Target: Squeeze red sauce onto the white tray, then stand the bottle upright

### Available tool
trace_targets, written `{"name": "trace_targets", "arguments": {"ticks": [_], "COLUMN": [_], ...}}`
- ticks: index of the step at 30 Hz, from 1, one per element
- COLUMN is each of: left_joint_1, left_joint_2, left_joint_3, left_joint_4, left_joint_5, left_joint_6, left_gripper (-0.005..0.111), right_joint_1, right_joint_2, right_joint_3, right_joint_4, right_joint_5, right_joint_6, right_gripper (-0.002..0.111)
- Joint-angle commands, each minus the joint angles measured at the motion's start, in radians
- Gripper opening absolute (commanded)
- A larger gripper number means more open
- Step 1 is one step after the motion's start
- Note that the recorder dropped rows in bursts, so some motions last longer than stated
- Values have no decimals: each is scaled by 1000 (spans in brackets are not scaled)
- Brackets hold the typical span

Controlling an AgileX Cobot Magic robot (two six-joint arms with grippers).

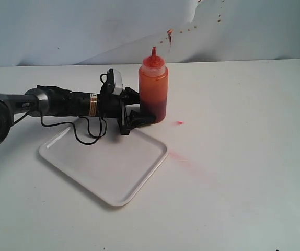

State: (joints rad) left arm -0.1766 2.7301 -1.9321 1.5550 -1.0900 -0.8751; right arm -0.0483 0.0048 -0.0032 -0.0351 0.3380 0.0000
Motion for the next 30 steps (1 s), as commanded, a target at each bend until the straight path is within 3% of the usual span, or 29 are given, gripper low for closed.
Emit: {"name": "trace_targets", "arguments": {"ticks": [1, 7, 14, 21, 30], "left_joint_1": [-2, -2, -2, -2, -43], "left_joint_2": [-4, -4, -4, -4, -4], "left_joint_3": [-3, -3, -3, -3, -3], "left_joint_4": [17, 17, 17, -98, -110], "left_joint_5": [13, 13, 8, -130, -35], "left_joint_6": [9, 9, 9, -31, -67], "left_gripper": [65, 78, 78, 78, 78], "right_joint_1": [-1, -1, -1, -1, -1], "right_joint_2": [-5, -5, -5, -5, -5], "right_joint_3": [3, 3, 3, 3, 3], "right_joint_4": [1, 1, 1, 1, 1], "right_joint_5": [-1, -1, -1, -1, -1], "right_joint_6": [0, 0, 0, 0, 0], "right_gripper": [0, 0, 0, 0, 0]}}
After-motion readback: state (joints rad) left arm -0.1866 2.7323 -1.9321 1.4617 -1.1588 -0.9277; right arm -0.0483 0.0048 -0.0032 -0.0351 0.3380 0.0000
